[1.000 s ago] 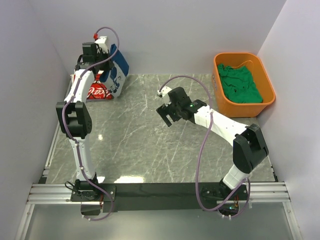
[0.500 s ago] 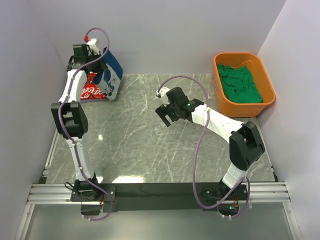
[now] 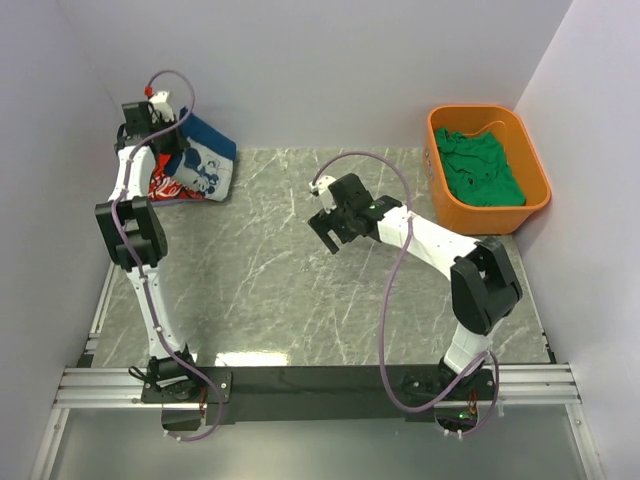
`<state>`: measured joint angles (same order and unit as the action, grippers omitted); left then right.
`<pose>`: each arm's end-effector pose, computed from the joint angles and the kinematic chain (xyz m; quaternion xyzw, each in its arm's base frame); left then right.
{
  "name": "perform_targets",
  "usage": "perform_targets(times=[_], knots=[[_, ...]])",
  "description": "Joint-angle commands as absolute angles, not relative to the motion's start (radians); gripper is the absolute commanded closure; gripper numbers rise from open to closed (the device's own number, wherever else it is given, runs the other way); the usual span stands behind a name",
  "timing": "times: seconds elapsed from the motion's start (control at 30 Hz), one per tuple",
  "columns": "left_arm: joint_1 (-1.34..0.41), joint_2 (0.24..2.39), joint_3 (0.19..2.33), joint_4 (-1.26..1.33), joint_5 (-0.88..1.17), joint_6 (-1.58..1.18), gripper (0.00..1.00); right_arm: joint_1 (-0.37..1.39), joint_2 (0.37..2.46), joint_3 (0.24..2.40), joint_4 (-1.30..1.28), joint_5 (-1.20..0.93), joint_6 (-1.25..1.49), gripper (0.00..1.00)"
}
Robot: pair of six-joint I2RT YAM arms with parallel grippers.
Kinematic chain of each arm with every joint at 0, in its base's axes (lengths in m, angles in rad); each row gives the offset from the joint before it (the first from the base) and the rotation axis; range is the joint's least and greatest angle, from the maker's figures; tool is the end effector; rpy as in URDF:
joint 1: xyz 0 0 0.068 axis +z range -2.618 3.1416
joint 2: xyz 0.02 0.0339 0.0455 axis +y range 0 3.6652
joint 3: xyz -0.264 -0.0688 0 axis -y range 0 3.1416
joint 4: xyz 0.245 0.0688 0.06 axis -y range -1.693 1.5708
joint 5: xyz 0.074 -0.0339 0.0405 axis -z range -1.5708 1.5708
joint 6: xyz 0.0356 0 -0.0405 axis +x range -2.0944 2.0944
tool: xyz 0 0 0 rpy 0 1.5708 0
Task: Fold and stack the t-shirts
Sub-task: Neatly place the folded tshirt to the corner
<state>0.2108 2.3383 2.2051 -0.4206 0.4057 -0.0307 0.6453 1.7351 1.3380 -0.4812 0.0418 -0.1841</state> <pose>0.5357 0.1003 0.2743 -0.0057 0.8612 -0.1324 0.4908 0.3063 0.2287 0.2502 -0.3724 0.8636 0.0584 0.3348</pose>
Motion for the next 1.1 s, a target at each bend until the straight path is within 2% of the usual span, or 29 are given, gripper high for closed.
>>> perform_targets(times=[0.0,0.57,0.93,1.03,1.07], knots=[[0.241,2.387,2.252,-0.368,0.390,0.090,0.99,0.650,1.764,1.385,-0.491,0.041,-0.184,0.03],[0.333,2.379,2.195,-0.298,0.354,0.109,0.98,0.655,1.782,1.391,-0.495,0.054,-0.190,0.02],[0.400,2.404,2.191,-0.213,0.403,-0.041,0.97,0.660,1.766,1.373,-0.494,0.066,-0.202,0.02],[0.403,2.405,2.177,-0.198,0.431,-0.041,0.90,0.661,1.766,1.378,-0.497,0.069,-0.206,0.02],[0.402,2.414,2.198,-0.222,0.408,-0.034,0.81,0.661,1.767,1.378,-0.500,0.064,-0.206,0.02]])
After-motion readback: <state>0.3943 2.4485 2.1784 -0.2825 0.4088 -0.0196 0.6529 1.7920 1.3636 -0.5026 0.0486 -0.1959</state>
